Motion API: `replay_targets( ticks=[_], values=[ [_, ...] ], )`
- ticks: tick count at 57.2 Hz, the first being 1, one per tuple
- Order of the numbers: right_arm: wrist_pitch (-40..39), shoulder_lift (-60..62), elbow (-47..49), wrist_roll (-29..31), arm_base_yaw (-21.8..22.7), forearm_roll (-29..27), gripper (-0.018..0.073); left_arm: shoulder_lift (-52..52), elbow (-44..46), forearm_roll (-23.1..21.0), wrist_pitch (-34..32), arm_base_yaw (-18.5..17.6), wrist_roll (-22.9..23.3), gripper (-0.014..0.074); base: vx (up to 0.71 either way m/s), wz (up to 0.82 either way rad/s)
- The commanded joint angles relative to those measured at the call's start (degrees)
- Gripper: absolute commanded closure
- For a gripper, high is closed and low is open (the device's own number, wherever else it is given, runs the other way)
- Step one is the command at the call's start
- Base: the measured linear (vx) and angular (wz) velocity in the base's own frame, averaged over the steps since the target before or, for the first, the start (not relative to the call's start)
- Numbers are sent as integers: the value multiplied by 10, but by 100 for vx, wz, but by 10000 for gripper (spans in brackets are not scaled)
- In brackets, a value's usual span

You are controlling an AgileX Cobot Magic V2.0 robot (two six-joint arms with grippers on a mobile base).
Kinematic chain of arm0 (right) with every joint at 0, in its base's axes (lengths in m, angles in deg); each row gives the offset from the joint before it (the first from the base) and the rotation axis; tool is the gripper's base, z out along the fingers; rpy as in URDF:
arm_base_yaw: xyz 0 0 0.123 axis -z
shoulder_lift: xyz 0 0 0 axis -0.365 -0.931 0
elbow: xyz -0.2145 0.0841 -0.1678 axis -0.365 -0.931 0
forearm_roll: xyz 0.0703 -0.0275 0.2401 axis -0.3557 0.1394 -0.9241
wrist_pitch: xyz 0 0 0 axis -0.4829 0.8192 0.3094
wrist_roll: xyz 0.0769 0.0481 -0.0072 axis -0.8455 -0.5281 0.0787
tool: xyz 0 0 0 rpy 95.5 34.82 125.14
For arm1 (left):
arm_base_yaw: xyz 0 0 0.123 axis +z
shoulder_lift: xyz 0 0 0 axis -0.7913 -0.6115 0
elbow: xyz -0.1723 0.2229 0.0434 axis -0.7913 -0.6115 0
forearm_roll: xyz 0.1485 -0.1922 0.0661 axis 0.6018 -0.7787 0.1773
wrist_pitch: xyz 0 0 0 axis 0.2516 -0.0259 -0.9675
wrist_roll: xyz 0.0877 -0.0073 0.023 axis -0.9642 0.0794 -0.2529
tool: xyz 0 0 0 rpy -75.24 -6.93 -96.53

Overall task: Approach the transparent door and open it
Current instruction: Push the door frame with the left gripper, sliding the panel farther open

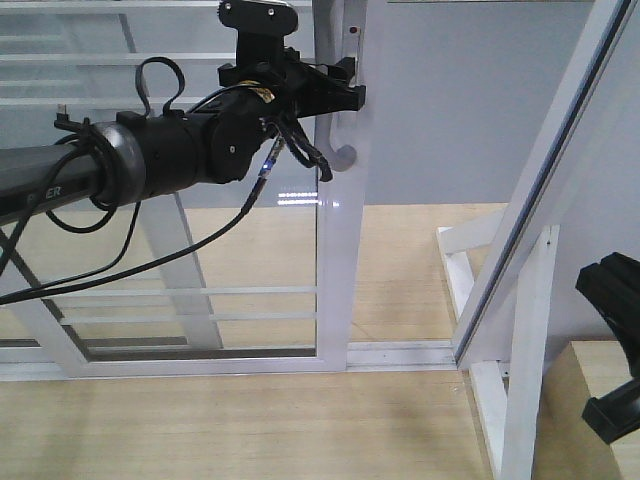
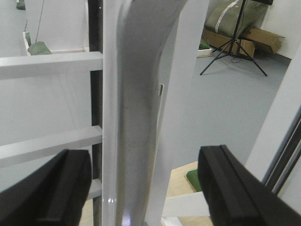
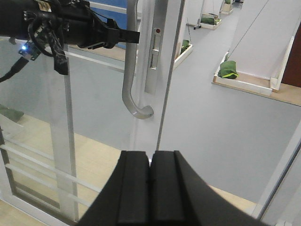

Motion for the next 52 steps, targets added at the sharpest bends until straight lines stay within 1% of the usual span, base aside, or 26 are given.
replay_targets(
  ticks=[1, 9, 23, 34, 46, 50, 52],
  values=[
    [-41, -2, 16, 5, 0, 3, 563, 22, 34, -3, -40, 8, 0, 10, 0, 0],
    [-41, -2, 16, 5, 0, 3, 563, 8, 56, -3, -36, 18, 1, 10, 0, 0],
    [-41, -2, 16, 5, 0, 3, 563, -13, 97, -3, -6, 19, 1, 10, 0, 0],
    [-41, -2, 16, 5, 0, 3, 563, -29, 119, -3, -2, 22, 0, 10, 0, 0],
    [-41, -2, 16, 5, 0, 3, 563, -44, 144, -3, 35, 33, 1, 11, 0, 0],
    [-41, -2, 16, 5, 0, 3, 563, -44, 143, -3, 43, 34, 0, 24, 0, 0],
    [-41, -2, 16, 5, 0, 3, 563, -44, 143, -2, 44, 34, -1, 48, 0, 0]
  ],
)
